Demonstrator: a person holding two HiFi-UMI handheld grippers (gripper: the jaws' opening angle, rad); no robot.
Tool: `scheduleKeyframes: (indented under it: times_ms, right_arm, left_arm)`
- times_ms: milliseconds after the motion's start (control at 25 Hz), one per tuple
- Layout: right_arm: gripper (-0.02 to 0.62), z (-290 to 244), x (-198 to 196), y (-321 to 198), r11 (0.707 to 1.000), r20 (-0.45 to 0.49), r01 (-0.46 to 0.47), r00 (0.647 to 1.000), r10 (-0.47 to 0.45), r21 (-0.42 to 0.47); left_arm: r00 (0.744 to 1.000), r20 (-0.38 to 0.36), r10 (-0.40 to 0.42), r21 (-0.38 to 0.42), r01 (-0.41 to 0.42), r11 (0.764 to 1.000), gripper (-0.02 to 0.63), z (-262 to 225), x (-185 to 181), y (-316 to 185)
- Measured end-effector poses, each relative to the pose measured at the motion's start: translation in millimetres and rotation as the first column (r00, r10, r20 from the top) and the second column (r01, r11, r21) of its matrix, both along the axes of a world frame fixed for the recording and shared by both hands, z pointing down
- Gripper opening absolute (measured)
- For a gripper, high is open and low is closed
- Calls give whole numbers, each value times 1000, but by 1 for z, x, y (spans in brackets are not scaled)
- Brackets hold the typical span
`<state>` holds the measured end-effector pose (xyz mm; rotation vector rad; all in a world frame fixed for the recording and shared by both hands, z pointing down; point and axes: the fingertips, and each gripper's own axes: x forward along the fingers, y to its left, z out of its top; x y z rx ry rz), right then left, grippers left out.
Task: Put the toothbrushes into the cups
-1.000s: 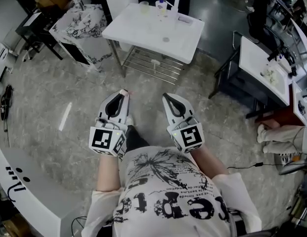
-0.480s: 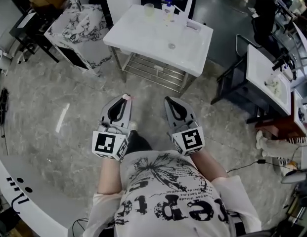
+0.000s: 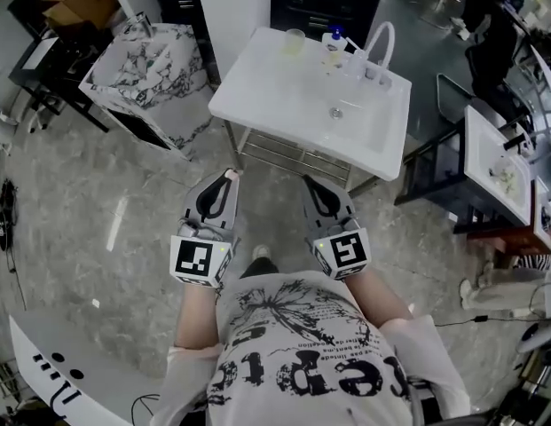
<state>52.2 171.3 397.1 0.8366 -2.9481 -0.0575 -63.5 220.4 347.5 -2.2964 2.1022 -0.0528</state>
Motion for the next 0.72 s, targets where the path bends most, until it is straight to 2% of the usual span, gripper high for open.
scheduleKeyframes:
  times_ms: [160, 280, 520, 720]
  right_arm:
    - [-8, -2, -47, -30, 1000, 7, -21, 1000, 22, -15]
    - [-8, 3, -69, -50, 999, -3, -32, 999, 32, -31]
    - [-8, 15, -97, -100, 998, -14, -47, 999, 46, -34]
    - [-8, 14, -108, -162, 998, -20, -53, 998, 52, -36]
  left_arm:
    - [1000, -5, 3, -11, -3, 1000, 26, -9, -52, -30]
    - [1000, -18, 8, -20, -8, 1000, 26, -4, -76, -52]
    - [999, -29, 40, -37, -41, 998, 26, 18, -100, -103]
    - [997, -34, 75, -49, -77, 996, 26, 21, -105, -168]
